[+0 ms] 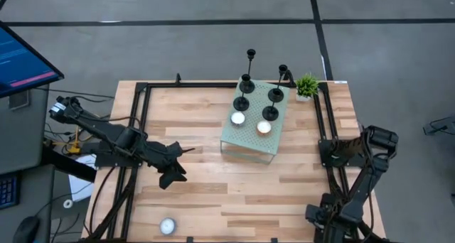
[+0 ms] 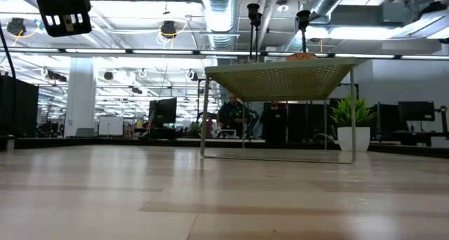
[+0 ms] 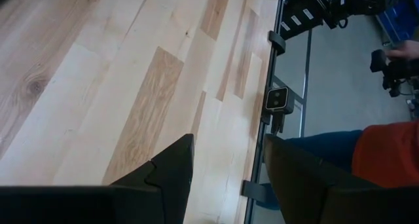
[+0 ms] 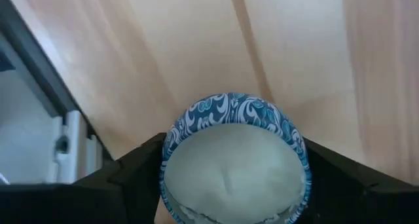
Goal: Pick & Place candle stick holders
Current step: Put the blue patterned scented candle on the shelf
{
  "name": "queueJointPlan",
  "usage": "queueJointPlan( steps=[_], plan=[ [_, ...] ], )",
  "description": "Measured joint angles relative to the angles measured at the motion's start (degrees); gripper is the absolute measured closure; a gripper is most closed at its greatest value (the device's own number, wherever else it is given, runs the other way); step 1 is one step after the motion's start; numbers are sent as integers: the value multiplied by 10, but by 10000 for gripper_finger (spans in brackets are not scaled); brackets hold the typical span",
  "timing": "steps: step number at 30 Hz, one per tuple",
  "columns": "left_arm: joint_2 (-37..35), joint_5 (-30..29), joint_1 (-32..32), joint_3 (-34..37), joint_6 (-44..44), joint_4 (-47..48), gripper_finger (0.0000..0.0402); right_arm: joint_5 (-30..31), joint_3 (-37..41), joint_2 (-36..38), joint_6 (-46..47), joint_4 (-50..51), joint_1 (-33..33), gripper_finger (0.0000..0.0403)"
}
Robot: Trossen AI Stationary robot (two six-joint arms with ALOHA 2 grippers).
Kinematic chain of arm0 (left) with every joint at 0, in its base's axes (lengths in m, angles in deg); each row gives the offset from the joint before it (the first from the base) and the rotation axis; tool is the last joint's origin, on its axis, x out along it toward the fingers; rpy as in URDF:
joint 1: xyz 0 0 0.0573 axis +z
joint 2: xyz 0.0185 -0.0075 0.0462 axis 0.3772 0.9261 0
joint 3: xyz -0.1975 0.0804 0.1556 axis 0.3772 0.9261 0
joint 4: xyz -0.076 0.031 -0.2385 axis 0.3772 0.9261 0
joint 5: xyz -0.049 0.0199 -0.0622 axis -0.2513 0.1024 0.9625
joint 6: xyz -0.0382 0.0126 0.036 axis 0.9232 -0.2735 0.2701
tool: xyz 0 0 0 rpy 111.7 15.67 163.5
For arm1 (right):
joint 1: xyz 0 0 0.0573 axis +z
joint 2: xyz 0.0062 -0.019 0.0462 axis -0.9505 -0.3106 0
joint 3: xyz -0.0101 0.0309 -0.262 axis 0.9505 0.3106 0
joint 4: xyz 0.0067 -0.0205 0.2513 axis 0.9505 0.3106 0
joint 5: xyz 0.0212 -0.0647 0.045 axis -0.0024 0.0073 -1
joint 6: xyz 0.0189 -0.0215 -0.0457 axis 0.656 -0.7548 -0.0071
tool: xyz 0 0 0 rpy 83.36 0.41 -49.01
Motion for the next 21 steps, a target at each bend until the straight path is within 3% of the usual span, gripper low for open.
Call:
queueJointPlan(
  steps=[10, 21],
  plan=[
    [0, 0, 0, 0, 0, 0, 218, 2, 0, 84, -73, 64, -70, 120],
    [0, 0, 0, 0, -2, 0, 218, 21, 0, 203, -252, 151, -247, 118]
  ],
)
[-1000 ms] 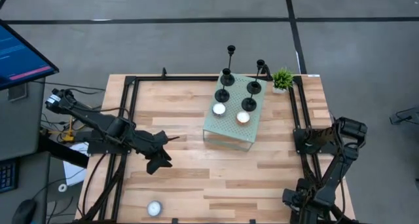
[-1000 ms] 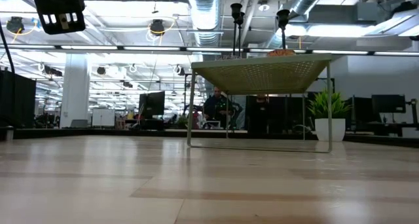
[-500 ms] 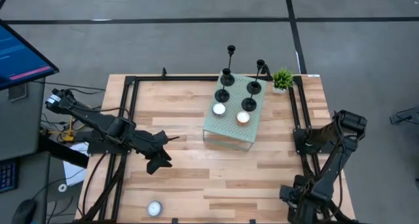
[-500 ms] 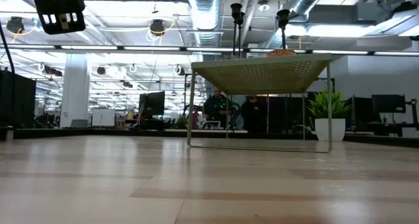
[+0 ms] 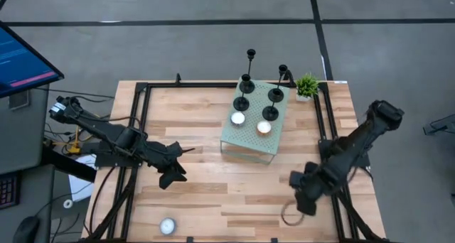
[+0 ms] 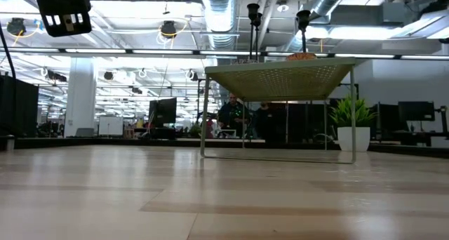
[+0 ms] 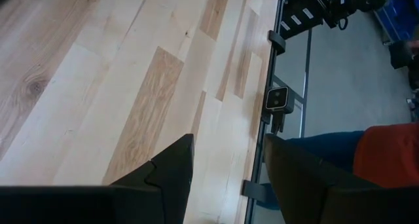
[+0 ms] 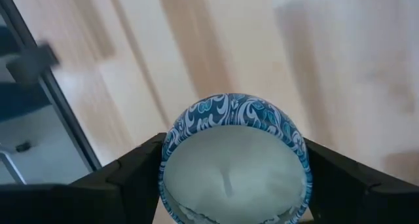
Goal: Pick & Place candle stick holders
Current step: Put the blue patterned scented candle on the shelf
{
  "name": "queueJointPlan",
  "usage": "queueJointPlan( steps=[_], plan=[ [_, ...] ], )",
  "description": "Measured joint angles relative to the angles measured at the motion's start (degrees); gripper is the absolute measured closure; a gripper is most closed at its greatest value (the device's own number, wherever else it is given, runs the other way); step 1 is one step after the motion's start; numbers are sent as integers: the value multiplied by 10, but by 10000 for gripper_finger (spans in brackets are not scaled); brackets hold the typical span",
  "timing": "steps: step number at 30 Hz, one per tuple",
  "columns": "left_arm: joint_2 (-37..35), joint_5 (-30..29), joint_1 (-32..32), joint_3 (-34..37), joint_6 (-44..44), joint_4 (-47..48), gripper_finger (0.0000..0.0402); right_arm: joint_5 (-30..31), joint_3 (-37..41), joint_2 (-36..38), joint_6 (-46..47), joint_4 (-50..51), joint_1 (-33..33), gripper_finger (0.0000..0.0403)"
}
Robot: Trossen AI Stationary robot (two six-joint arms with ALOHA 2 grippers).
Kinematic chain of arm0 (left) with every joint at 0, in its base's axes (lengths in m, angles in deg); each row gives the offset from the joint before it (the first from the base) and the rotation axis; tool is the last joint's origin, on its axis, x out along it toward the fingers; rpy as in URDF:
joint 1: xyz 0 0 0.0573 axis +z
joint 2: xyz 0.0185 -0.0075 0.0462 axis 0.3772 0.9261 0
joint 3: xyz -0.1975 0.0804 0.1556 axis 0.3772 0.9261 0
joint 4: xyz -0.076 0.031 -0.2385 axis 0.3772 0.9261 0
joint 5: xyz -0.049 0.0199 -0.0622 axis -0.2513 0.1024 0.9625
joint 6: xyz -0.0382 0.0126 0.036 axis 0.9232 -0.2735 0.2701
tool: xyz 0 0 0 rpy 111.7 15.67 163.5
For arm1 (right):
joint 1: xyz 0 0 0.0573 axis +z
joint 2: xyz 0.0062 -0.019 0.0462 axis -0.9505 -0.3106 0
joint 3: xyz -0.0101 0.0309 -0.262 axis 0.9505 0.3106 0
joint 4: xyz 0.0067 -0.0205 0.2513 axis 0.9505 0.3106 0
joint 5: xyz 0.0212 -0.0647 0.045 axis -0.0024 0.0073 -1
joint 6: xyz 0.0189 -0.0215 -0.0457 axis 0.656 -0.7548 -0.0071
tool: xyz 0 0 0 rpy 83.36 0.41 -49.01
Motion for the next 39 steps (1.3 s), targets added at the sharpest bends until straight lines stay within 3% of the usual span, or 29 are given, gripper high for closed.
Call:
queueJointPlan(
  steps=[9, 20, 31, 39],
  plan=[
    [0, 0, 0, 0, 0, 0, 218, -2, -32, 30, -172, 1, -161, 117],
    [0, 0, 0, 0, 0, 0, 218, 15, -209, -53, -373, 5, -317, 117],
    [0, 0, 0, 0, 0, 0, 218, 17, -400, -224, -492, 30, -380, 117],
    [0, 0, 0, 0, -1, 0, 218, 40, -462, -278, -514, 63, -407, 117]
  ],
)
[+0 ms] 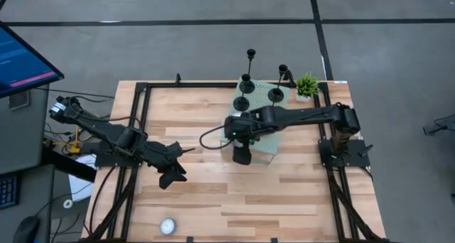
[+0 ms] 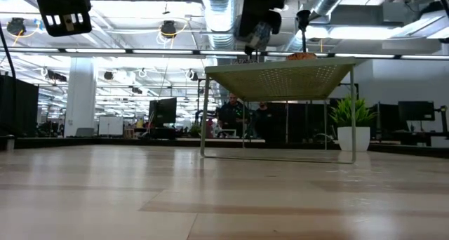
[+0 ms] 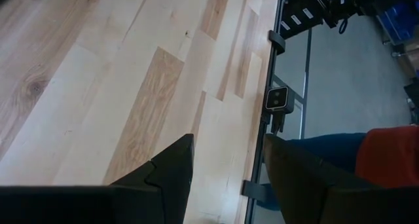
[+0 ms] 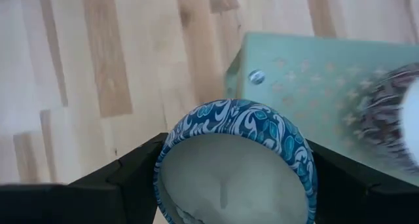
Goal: Pick & Place candle stick holders
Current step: Put the blue patterned scented candle on the shelf
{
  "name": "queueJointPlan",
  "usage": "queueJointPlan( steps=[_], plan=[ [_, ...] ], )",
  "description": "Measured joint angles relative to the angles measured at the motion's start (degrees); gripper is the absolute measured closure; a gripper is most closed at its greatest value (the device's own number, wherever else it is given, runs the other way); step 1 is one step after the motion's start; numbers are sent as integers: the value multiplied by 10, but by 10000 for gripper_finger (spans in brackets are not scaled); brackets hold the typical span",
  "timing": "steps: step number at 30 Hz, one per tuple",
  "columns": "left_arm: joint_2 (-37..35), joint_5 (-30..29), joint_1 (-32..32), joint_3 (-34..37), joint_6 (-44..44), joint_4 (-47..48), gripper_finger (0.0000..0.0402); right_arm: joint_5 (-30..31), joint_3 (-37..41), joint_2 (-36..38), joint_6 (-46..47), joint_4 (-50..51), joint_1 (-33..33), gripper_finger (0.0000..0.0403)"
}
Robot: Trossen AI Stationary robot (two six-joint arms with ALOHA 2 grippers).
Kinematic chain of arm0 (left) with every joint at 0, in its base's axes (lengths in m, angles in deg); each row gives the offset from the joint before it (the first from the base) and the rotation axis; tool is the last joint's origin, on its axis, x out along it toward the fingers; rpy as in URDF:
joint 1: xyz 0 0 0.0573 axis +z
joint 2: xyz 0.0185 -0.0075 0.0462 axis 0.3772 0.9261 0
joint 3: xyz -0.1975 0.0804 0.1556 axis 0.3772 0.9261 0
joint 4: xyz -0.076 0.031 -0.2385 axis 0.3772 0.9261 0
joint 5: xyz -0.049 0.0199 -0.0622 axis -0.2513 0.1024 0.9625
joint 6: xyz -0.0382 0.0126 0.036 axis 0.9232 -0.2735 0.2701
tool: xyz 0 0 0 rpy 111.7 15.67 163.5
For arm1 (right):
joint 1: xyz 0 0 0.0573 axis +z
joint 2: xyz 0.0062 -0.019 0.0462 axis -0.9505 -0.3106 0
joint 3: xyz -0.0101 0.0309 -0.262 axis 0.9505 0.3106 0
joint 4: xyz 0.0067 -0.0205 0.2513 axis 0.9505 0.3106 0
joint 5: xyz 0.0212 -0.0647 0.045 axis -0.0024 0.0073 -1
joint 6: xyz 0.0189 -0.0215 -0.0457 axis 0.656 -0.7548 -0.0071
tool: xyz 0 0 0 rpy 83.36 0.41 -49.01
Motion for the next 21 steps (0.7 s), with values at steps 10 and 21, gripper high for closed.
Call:
queueJointPlan(
  steps=[10, 21],
  plan=[
    [0, 0, 0, 0, -2, 0, 218, 5, -1, 0, 26, -2, -27, 117],
    [0, 0, 0, 0, -2, 0, 218, 43, 11, 0, 76, -2, -27, 117]
  ],
)
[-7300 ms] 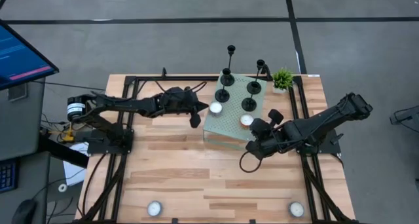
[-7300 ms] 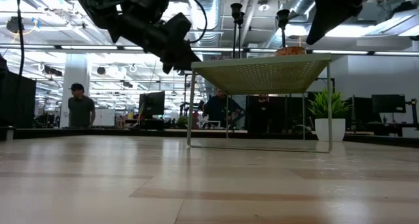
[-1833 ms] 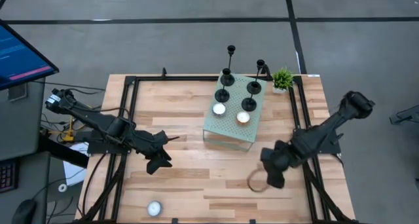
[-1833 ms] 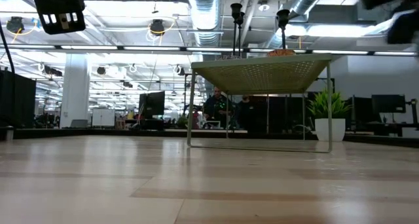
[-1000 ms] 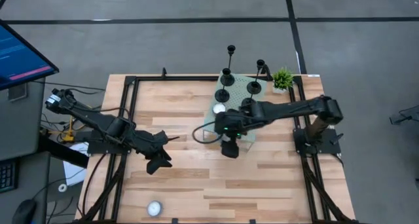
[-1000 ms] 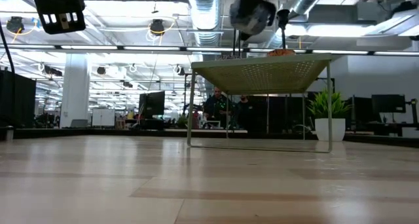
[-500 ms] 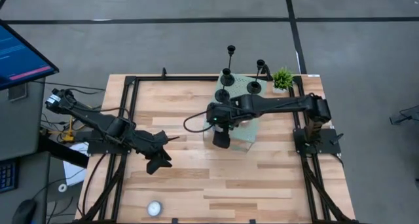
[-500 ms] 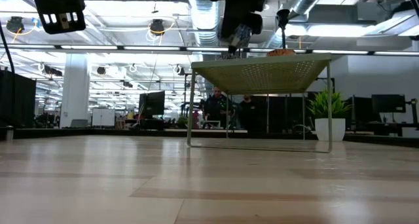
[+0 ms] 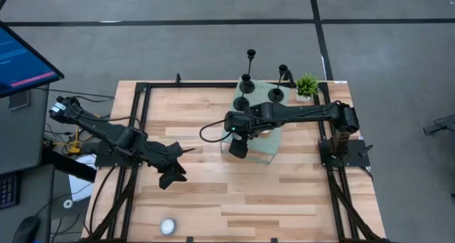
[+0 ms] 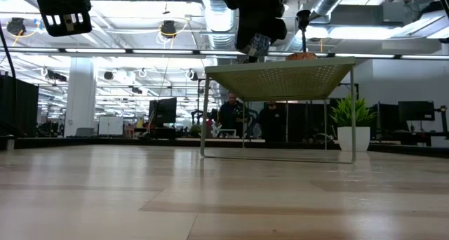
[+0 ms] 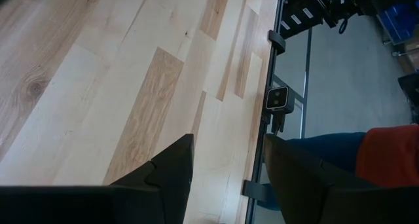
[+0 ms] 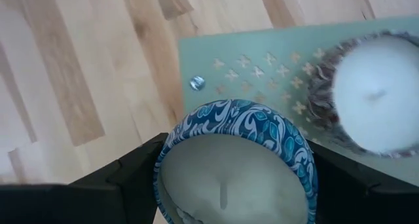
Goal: Pick & Place candle stick holders
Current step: Put the blue patterned scented candle on the shelf
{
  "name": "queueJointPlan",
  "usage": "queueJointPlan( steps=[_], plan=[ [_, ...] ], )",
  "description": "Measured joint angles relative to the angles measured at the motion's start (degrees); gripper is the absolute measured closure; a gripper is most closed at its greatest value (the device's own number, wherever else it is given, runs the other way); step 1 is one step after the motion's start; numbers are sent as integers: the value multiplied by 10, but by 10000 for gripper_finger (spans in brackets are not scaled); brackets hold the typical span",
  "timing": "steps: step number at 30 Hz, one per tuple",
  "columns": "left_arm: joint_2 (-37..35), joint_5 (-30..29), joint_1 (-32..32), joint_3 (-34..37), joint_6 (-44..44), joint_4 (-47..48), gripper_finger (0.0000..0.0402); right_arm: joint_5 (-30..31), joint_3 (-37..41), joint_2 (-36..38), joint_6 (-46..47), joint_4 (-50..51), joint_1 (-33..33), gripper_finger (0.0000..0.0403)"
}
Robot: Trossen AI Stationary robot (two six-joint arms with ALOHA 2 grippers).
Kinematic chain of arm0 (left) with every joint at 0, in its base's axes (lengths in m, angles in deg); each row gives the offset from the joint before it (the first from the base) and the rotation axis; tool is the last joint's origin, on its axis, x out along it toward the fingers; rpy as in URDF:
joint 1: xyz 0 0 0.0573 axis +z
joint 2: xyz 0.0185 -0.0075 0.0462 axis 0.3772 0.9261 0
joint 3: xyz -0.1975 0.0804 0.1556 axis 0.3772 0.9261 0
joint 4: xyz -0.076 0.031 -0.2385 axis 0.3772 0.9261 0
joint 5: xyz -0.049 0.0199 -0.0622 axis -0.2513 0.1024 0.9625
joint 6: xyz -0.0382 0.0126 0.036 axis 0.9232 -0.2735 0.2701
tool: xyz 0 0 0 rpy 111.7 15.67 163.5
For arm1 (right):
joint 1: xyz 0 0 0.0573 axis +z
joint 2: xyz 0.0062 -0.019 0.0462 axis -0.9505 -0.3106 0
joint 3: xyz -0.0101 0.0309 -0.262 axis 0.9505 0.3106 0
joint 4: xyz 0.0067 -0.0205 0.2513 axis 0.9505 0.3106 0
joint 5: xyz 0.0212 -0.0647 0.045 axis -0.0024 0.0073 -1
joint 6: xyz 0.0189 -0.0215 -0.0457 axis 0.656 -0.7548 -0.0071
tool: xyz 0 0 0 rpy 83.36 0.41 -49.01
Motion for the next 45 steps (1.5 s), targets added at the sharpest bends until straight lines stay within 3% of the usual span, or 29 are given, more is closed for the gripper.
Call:
queueJointPlan(
  steps=[21, 34, 45],
  plan=[
    [0, 0, 0, 0, 2, -5, 218, 0, -7, -35, -4, -9, -8, 114],
    [-1, 0, 0, 0, 0, -8, 218, 0, -9, -33, -11, 3, -11, 39],
    [-1, 0, 0, 0, 4, -10, 218, 12, -117, -25, -51, 114, 18, 58]
  ],
)
